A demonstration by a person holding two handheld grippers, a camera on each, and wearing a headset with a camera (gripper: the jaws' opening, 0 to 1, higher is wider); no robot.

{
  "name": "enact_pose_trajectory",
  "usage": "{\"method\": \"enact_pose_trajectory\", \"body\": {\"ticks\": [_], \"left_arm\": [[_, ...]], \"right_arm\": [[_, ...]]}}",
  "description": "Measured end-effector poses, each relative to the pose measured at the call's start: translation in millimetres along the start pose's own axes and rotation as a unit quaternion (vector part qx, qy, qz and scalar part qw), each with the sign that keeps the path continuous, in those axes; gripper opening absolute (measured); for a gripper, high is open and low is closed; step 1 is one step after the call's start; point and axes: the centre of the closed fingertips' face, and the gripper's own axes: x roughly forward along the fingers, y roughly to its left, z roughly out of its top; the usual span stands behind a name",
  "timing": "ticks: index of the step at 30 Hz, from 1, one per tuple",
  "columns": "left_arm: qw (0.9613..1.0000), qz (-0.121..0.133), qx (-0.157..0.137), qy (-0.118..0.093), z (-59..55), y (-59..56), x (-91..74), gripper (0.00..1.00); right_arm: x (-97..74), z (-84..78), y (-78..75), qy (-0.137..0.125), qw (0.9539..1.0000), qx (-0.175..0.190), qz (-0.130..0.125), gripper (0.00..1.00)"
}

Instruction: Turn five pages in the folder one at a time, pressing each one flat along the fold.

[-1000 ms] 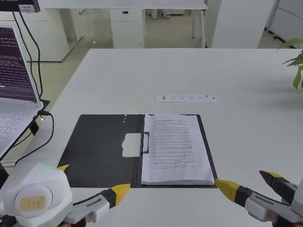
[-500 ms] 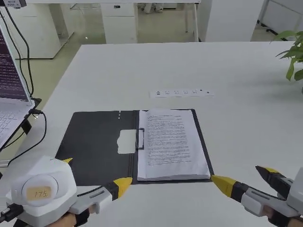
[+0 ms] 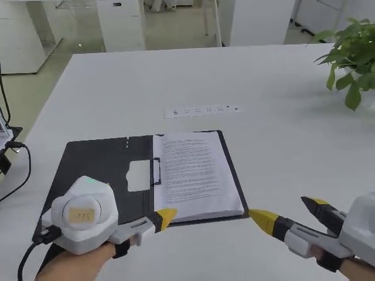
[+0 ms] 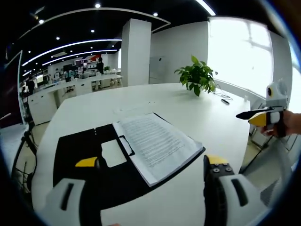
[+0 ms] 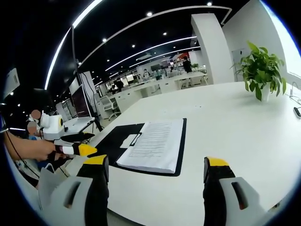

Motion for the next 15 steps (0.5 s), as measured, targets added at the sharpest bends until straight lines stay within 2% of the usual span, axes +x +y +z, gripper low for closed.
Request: {"method": "enact_pose_trajectory", "body": {"ticks": [7, 15], "left_arm": [[0.9995, -0.028, 0.013, 0.008, 2.3, -17.9, 30.8, 0.89], [0.9986, -0.046, 0.021, 0.017, -4.0, -33.8, 68.2, 0.85]], "right_arm": [[-1.0, -3.2, -0.4, 0.002, 1.0, 0.001, -0.009, 0.82], [-1.7, -6.2, -1.3, 0.0, 0.9997, 0.009, -0.025, 0.81]]}}
